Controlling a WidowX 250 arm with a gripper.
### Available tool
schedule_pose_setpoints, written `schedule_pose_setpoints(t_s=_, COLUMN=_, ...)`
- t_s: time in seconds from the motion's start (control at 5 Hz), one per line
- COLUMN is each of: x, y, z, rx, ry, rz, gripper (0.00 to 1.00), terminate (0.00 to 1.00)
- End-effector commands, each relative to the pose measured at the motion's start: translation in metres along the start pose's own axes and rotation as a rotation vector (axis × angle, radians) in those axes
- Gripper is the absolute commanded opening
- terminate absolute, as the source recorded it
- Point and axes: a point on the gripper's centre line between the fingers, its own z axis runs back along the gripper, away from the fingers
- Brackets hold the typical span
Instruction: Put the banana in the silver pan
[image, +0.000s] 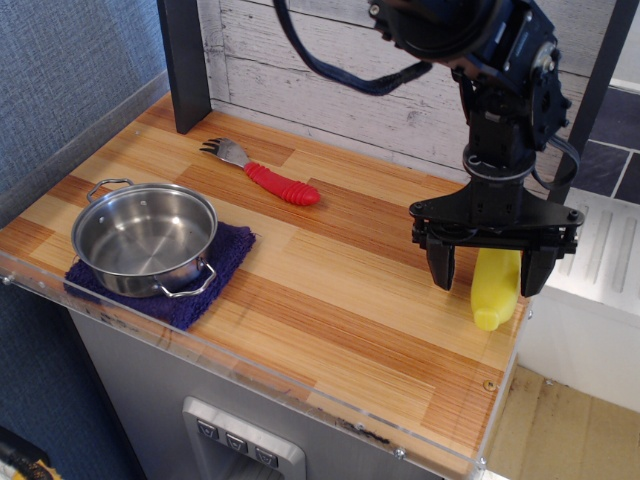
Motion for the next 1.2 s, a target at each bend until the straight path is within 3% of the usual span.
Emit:
schedule_pose_setpoints(t_s=0.0, x=0.000, y=0.000, z=0.001, rx=-0.007, ry=-0.027, rz=-0.013, gripper=1.00, terminate=0.00)
schedule_pose_setpoints(t_s=0.2, x=0.000, y=-0.001, z=-0.004, rx=0.007, ry=-0.037, rz=-0.003, gripper=0.00, terminate=0.00)
schedule_pose_setpoints(t_s=0.6, x=0.006, y=-0.014, z=0.007, rx=-0.015, ry=-0.033, rz=-0.040, gripper=0.00, terminate=0.00)
schedule_pose_setpoints(t_s=1.0, x=0.022, y=0.001, z=0.061, rx=-0.040, ry=-0.093, rz=0.004, gripper=0.00, terminate=0.00)
